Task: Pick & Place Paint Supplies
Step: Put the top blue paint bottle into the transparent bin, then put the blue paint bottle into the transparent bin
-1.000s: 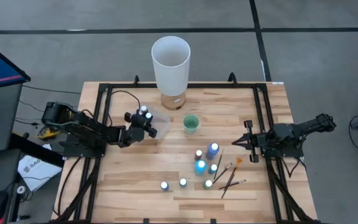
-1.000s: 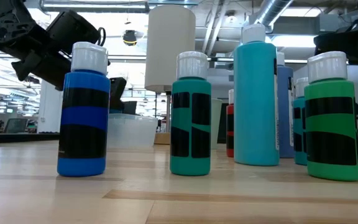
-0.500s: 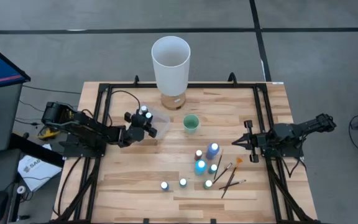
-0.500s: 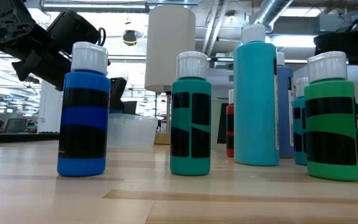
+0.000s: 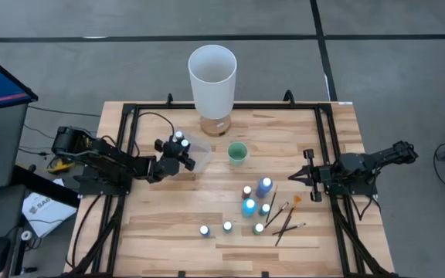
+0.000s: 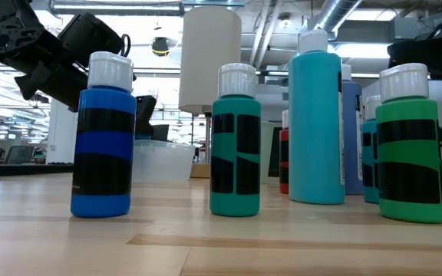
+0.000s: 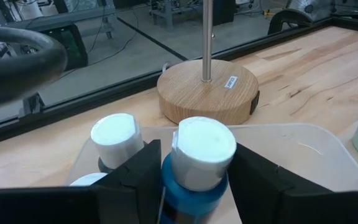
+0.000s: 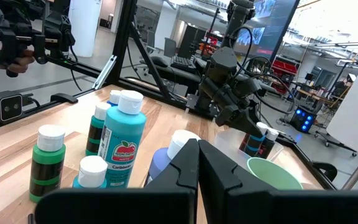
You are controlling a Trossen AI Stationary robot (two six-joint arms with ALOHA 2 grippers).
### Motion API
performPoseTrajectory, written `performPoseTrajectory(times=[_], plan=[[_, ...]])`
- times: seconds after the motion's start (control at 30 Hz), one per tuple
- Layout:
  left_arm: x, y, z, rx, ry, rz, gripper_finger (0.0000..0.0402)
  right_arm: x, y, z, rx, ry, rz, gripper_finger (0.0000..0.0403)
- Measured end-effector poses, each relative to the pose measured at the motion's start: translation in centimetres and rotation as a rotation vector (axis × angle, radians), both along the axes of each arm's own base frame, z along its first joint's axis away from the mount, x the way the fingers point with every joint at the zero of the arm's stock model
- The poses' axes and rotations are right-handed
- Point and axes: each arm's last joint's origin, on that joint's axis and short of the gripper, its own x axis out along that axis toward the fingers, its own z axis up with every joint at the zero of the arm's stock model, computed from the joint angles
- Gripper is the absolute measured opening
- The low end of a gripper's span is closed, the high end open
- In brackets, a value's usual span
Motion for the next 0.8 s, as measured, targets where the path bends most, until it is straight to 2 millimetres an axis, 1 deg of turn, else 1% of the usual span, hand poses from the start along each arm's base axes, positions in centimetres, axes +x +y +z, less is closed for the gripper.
performPoseTrajectory(times=[0.2,0.33,0.43,0.57,0.8], plan=[[0.0,0.0,0.0,0.001,-0.002,0.002,0.0173,0.0,0.0,0.0,0.000,0.000,0.000,0.0000],[0.0,0.0,0.0,0.001,-0.003,0.001,0.0175,0.0,0.0,0.0,0.000,0.000,0.000,0.0000],[0.1,-0.1,0.4,-0.015,-0.025,-0.030,0.0175,0.0,0.0,0.0,0.000,0.000,0.000,0.0000],[0.1,-0.5,1.5,-0.025,-0.063,-0.090,0.0176,0.0,0.0,0.0,0.000,0.000,0.000,0.0000],[-0.7,-0.8,4.5,0.053,-0.084,-0.154,0.0172,0.0,0.0,0.0,0.000,0.000,0.000,0.0000]])
